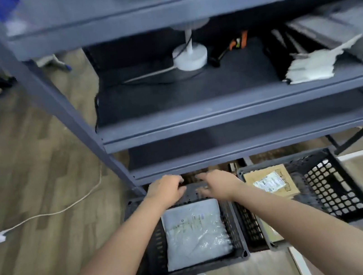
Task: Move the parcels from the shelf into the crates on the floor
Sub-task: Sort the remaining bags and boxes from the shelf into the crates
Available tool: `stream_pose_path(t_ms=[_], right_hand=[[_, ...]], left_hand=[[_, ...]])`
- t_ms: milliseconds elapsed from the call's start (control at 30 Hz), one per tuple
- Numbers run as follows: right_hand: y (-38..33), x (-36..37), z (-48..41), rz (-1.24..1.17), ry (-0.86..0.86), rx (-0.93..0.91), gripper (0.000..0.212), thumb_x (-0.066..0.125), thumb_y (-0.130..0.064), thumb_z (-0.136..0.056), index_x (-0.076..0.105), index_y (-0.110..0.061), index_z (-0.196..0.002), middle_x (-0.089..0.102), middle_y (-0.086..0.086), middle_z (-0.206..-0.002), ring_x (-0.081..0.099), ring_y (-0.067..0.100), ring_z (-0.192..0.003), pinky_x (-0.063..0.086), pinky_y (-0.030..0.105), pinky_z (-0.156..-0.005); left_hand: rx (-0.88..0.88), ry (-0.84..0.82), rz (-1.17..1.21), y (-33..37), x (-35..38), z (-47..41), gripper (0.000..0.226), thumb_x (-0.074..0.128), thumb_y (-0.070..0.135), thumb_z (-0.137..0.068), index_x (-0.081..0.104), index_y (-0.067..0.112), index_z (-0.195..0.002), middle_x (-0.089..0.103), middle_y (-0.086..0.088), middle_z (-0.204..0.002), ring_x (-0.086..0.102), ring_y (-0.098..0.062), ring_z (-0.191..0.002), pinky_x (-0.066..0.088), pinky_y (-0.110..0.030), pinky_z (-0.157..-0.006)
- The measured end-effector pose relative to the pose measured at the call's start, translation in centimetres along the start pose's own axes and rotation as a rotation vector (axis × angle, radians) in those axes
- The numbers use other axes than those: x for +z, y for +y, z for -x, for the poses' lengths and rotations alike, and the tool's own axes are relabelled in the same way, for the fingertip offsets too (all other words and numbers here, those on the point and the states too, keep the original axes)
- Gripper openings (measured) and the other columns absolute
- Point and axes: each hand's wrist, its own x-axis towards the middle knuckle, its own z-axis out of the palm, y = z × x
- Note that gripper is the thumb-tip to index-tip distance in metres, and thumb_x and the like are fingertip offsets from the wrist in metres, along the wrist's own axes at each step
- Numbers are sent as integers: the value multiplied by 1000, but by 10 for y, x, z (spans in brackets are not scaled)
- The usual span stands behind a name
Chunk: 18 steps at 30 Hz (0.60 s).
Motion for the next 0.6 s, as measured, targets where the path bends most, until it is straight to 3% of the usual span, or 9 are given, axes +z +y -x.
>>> stream_pose_path(t_ms=[133, 367, 600], right_hand=[[-31, -100, 65, 41, 66, -14, 52, 48, -38, -95, 39, -15, -141, 51, 10, -137, 48, 27, -126, 42, 37, -99], [-77, -265, 156, 119, 370, -75, 51, 46, -36, -96, 37, -17, -143, 51, 8, -139, 46, 25, -128, 38, 34, -101], [-88, -353, 190, 49, 674, -60, 48, 48, -35, -95, 43, -15, -138, 55, 11, -133, 51, 27, -122, 43, 37, -97]], left_hand=[[43, 105, 28, 42, -105, 62, 35, 46, 36, -96, 56, 21, -126, 60, -1, -127, 55, -22, -115, 48, -34, -90], [94, 405, 13, 86, -268, 141, 34, 47, 37, -95, 58, 24, -124, 61, 2, -127, 55, -20, -116, 45, -33, -93], [82, 658, 64, 99, -373, 177, 31, 45, 32, -95, 62, 18, -116, 63, -1, -118, 58, -23, -107, 49, -34, -84]])
